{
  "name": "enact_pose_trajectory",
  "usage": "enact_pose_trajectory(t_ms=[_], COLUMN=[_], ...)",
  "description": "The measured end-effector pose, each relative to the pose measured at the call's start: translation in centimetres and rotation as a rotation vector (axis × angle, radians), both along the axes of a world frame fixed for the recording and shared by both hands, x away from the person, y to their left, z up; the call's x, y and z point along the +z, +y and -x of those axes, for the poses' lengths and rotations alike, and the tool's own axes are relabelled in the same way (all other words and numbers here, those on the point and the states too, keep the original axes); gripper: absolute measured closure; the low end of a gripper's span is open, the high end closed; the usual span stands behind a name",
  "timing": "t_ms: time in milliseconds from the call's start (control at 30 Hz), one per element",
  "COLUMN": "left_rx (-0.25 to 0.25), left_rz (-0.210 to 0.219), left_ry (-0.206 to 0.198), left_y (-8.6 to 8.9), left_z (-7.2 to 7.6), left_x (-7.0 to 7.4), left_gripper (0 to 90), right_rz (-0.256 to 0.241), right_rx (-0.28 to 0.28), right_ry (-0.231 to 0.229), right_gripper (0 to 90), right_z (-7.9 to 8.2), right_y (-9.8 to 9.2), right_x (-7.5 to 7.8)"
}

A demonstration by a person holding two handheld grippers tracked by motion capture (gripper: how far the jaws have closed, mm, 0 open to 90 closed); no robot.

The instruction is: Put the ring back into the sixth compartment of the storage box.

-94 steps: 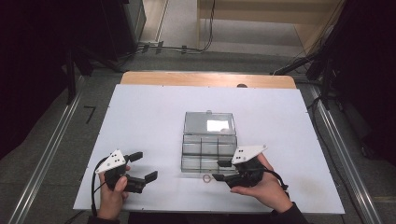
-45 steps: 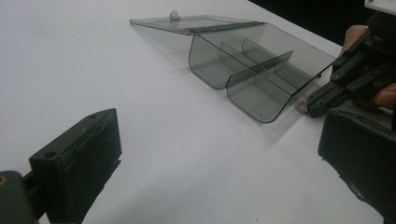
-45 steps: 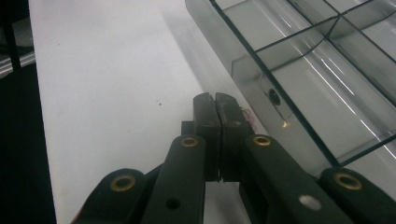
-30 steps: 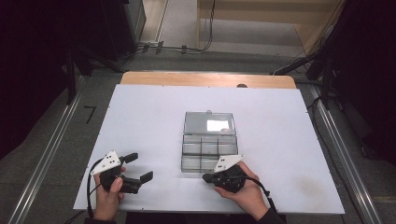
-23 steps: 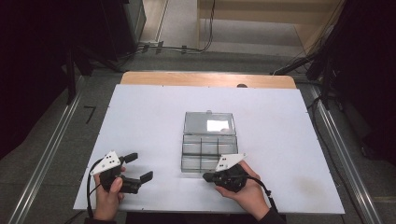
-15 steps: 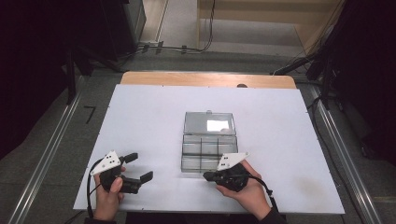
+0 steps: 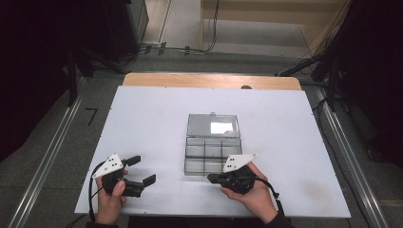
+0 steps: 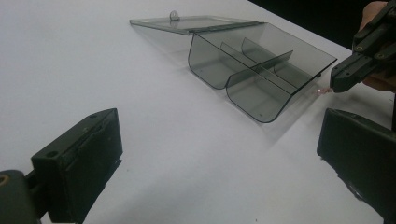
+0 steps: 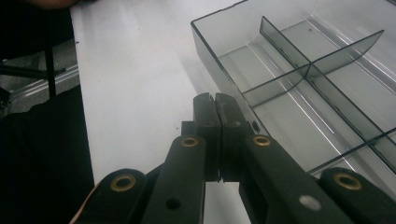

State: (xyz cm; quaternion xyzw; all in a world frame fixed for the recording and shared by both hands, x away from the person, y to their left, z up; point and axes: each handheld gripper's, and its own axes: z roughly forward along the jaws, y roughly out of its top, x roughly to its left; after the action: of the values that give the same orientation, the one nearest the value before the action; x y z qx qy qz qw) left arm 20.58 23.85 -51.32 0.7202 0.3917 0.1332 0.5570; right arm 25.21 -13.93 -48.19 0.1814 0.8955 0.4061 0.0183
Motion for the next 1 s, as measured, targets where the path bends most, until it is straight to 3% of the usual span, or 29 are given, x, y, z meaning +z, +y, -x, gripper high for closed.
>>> enact_pose_trajectory(t_ms=[1000], left_rx=[-0.008], left_rz=[-0.016], left_ry=[0.006], left_y=[-0.2], left_z=[-0.1], left_x=[-0.1], left_gripper=[0.0], right_rz=[-0.040], right_rx=[0.004], right_ry=[-0.010], right_gripper=[87.0], right_z=[0.0], right_y=[-0.6], right_x=[1.5])
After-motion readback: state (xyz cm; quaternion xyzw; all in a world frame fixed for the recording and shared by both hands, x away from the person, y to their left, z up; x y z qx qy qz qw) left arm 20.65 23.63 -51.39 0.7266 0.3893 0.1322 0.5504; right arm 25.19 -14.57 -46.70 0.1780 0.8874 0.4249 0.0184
